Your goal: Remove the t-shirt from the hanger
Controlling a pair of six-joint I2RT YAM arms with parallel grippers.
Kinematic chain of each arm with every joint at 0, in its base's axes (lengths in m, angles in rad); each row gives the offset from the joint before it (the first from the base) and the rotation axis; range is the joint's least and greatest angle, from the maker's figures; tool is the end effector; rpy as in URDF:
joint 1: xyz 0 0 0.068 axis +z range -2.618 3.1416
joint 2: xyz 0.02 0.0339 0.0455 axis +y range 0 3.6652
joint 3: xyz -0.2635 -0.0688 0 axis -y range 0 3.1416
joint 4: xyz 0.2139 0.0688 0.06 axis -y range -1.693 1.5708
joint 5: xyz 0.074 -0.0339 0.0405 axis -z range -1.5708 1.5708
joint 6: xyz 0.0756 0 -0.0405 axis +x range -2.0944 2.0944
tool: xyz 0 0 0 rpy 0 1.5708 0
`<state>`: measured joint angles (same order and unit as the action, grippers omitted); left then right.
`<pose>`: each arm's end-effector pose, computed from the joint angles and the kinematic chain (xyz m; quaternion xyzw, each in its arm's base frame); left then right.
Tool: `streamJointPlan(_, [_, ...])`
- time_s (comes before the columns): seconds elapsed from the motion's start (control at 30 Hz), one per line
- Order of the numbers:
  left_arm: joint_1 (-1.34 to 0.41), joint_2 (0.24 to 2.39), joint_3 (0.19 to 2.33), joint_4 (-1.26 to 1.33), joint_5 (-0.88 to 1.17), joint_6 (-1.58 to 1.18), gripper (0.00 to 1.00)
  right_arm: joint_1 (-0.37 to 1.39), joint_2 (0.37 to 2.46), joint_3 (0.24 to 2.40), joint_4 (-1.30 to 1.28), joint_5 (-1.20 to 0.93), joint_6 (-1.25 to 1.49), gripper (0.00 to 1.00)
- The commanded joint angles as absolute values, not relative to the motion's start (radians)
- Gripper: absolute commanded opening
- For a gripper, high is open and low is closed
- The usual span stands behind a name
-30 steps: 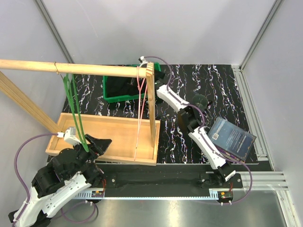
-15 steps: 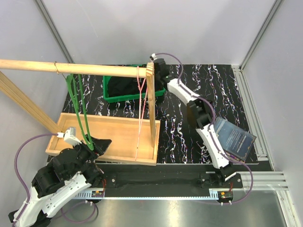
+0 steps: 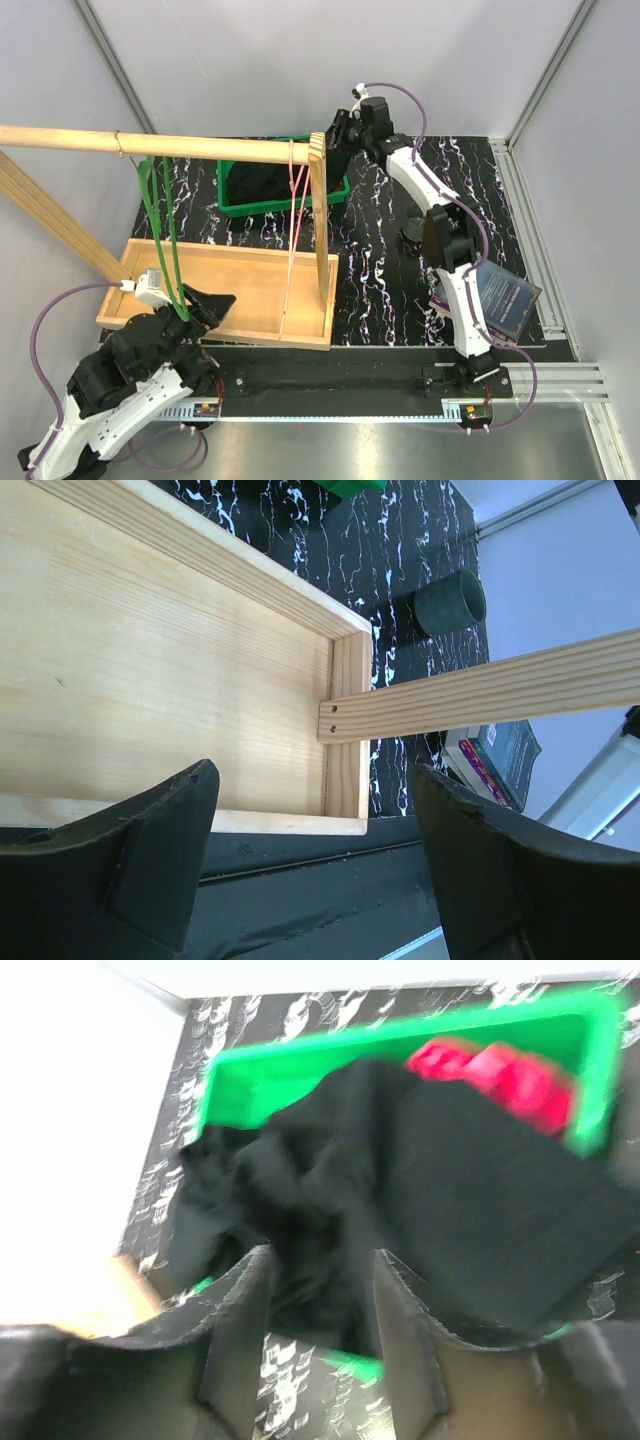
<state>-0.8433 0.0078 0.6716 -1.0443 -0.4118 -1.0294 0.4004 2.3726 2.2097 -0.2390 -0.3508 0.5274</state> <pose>0.0366 0.0044 0.2414 -0.1894 0.7964 -0.3416 0.4616 0.5089 0.2436 0.2645 -0.0440 0.8257 0.3732 0.4207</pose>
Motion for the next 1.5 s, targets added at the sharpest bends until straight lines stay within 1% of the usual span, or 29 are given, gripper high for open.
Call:
streamJointPlan(0.0, [-0.847, -0.109, 0.67, -1.002, -0.426, -1.026, 0.82, 0.385, 2.541, 2.435, -0.331, -0.295, 0.451, 0.34])
streamJointPlan(0.07, [-0.847, -0.112, 0.67, -1.0, -0.431, -1.026, 0.82, 0.385, 2.603, 2.541, -0.359, -0.298, 0.469, 0.21])
streamJointPlan(0.1, [-0.847, -0.112, 0.67, -1.0, -0.433, -1.026, 0.82, 0.388, 2.658, 2.569, -0.367, -0.304, 0.492, 0.18])
streamJointPlan(0.17, [-0.847, -0.114, 0.669, -1.0, -0.431, -1.025, 0.82, 0.4, 2.703, 2.624, -0.374, -0.336, 0.503, 0.15])
streamJointPlan(0.3, [-0.847, -0.109, 0.669, -0.999, -0.43, -1.023, 0.82, 0.468, 2.753, 2.62, -0.376, -0.331, 0.505, 0.13])
streamJointPlan(0.47, [-0.847, -0.087, 0.67, -0.997, -0.422, -1.019, 0.82, 0.489, 2.781, 2.617, -0.371, -0.333, 0.528, 0.13])
streamJointPlan(0.6, [-0.847, -0.072, 0.67, -0.991, -0.411, -1.012, 0.82, 0.476, 2.717, 2.582, -0.376, -0.324, 0.512, 0.16])
streamJointPlan(0.67, [-0.845, -0.052, 0.669, -0.977, -0.399, -1.003, 0.83, 0.465, 2.669, 2.525, -0.38, -0.315, 0.5, 0.22])
streamJointPlan(0.73, [-0.845, -0.013, 0.669, -0.97, -0.388, -0.994, 0.83, 0.454, 2.577, 2.44, -0.391, -0.301, 0.494, 0.33])
streamJointPlan(0.77, [-0.847, -0.006, 0.664, -0.945, -0.373, -0.989, 0.83, 0.445, 2.544, 2.41, -0.399, -0.292, 0.489, 0.44])
streamJointPlan(0.83, [-0.847, 0.044, 0.643, -0.898, -0.35, -0.988, 0.83, 0.437, 2.439, 2.312, -0.431, -0.27, 0.483, 0.54])
streamJointPlan(0.87, [-0.847, 0.055, 0.611, -0.832, -0.324, -0.989, 0.83, 0.428, 2.404, 2.277, -0.44, -0.271, 0.479, 0.6])
streamJointPlan(0.9, [-0.847, 0.063, 0.592, -0.796, -0.312, -0.997, 0.83, 0.425, 2.326, 2.237, -0.446, -0.265, 0.48, 0.63])
streamJointPlan(0.93, [-0.847, 0.078, 0.571, -0.76, -0.299, -1.0, 0.83, 0.425, 2.281, 2.135, -0.448, -0.258, 0.482, 0.65])
streamJointPlan(0.97, [-0.847, 0.086, 0.53, -0.685, -0.278, -1.008, 0.83, 0.422, 2.237, 2.078, -0.448, -0.25, 0.491, 0.68])
streamJointPlan(1.0, [-0.847, 0.093, 0.513, -0.654, -0.272, -1.018, 0.83, 0.422, 2.152, 2.022, -0.448, -0.236, 0.498, 0.73])
streamJointPlan(1.03, [-0.847, 0.11, 0.499, -0.628, -0.267, -1.029, 0.83, 0.423, 2.107, 1.906, -0.443, -0.23, 0.509, 0.76])
streamJointPlan(1.07, [-0.845, 0.118, 0.471, -0.567, -0.255, -1.037, 0.83, 0.423, 2.062, 1.843, -0.436, -0.23, 0.532, 0.79])
streamJointPlan(1.1, [-0.845, 0.127, 0.459, -0.536, -0.247, -1.04, 0.83, 0.423, 1.974, 1.779, -0.42, -0.247, 0.543, 0.85])
streamJointPlan(1.13, [-0.847, 0.146, 0.448, -0.508, -0.239, -1.042, 0.83, 0.423, 1.929, 1.652, -0.391, -0.252, 0.552, 0.87])
streamJointPlan(1.17, [-0.845, 0.152, 0.431, -0.458, -0.23, -1.043, 0.83, 0.423, 1.883, 1.585, -0.378, -0.258, 0.57, 0.92])
streamJointPlan(1.2, [-0.845, 0.161, 0.423, -0.431, -0.224, -1.043, 0.83, 0.425, 1.79, 1.522, -0.362, -0.268, 0.574, 0.99])
streamJointPlan(1.23, [-0.845, 0.175, 0.413, -0.405, -0.216, -1.043, 0.83, 0.425, 1.743, 1.409, -0.344, -0.27, 0.578, 1.0])
streamJointPlan(1.27, [-0.845, 0.181, 0.393, -0.347, -0.201, -1.04, 0.83, 0.428, 1.696, 1.354, -0.338, -0.271, 0.589, 1.0])
streamJointPlan(1.3, [-0.847, 0.186, 0.378, -0.316, -0.19, -1.042, 0.84, 0.431, 1.599, 1.3, -0.325, -0.29, 0.595, 1.0])
streamJointPlan(1.33, [-0.845, 0.193, 0.364, -0.289, -0.183, -1.048, 0.84, 0.44, 1.553, 1.195, -0.301, -0.302, 0.6, 1.0])
streamJointPlan(1.37, [-0.847, 0.193, 0.33, -0.229, -0.164, -1.058, 0.84, 0.452, 1.502, 1.146, -0.298, -0.308, 0.607, 1.0])
streamJointPlan(1.4, [-0.845, 0.195, 0.312, -0.197, -0.152, -1.065, 0.85, 0.466, 1.406, 1.055, -0.293, -0.305, 0.607, 1.0])
streamJointPlan(1.47, [-0.845, 0.186, 0.246, -0.114, -0.12, -1.098, 0.85, 0.511, 1.303, 0.968, -0.287, -0.292, 0.612, 1.0])
